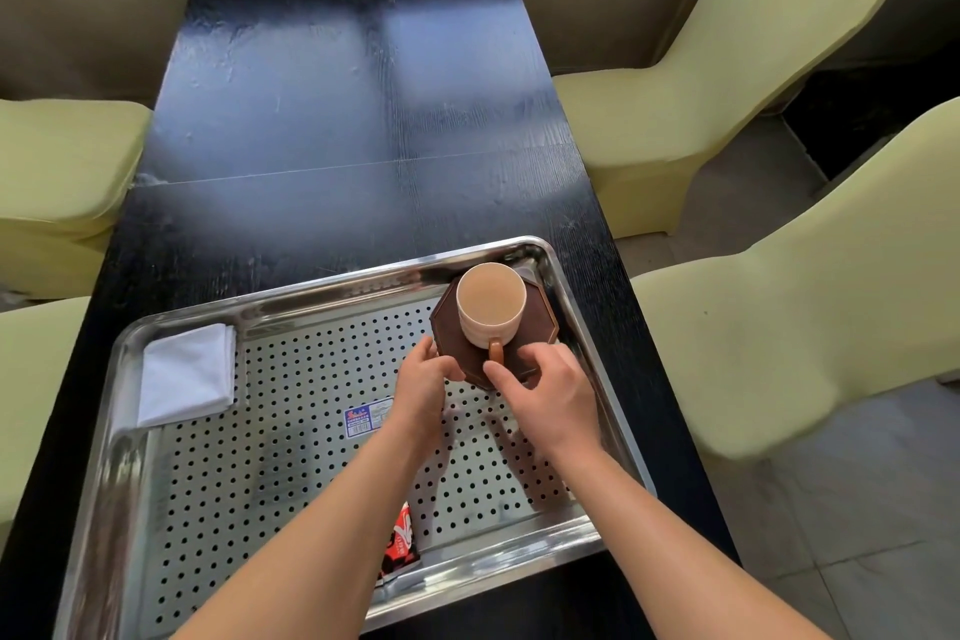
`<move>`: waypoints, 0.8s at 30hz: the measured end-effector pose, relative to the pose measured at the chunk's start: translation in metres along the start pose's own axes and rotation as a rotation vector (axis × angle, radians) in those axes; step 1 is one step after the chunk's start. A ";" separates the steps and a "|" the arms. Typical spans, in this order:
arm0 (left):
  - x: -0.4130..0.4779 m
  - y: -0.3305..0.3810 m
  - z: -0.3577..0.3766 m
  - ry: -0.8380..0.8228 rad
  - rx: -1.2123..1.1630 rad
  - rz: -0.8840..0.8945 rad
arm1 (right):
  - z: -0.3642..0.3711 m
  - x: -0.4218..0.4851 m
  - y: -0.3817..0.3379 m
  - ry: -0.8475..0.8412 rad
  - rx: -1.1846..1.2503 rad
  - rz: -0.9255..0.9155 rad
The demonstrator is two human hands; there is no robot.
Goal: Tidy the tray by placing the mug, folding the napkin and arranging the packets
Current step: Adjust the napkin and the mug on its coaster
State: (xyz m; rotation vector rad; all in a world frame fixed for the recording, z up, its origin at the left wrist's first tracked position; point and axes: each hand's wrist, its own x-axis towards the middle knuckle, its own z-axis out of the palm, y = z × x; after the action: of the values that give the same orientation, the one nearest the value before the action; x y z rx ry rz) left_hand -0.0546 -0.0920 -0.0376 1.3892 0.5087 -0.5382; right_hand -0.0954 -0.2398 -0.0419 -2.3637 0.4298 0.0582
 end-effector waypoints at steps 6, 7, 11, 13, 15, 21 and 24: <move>-0.005 -0.004 -0.001 0.001 0.028 -0.030 | 0.007 0.012 -0.020 0.040 -0.042 0.050; -0.005 -0.003 -0.001 0.003 0.030 -0.037 | 0.007 0.013 -0.020 0.059 -0.032 0.045; -0.004 0.001 -0.001 0.001 0.014 -0.057 | 0.001 0.018 -0.017 0.086 -0.029 0.034; -0.003 0.002 -0.001 -0.007 0.017 -0.054 | -0.001 0.019 -0.015 0.086 -0.033 0.029; -0.002 0.001 -0.002 -0.008 0.031 -0.061 | -0.003 0.018 -0.012 0.091 -0.031 0.026; 0.000 -0.002 -0.003 -0.012 0.052 -0.070 | -0.004 0.015 -0.007 0.095 -0.022 0.012; 0.000 0.000 -0.004 -0.009 0.063 -0.066 | -0.005 0.016 -0.007 0.088 -0.036 -0.001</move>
State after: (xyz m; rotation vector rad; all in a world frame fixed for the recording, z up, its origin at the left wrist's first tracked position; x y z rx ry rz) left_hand -0.0554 -0.0880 -0.0381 1.4329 0.5356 -0.6188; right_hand -0.0787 -0.2432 -0.0366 -2.4088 0.4739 -0.0385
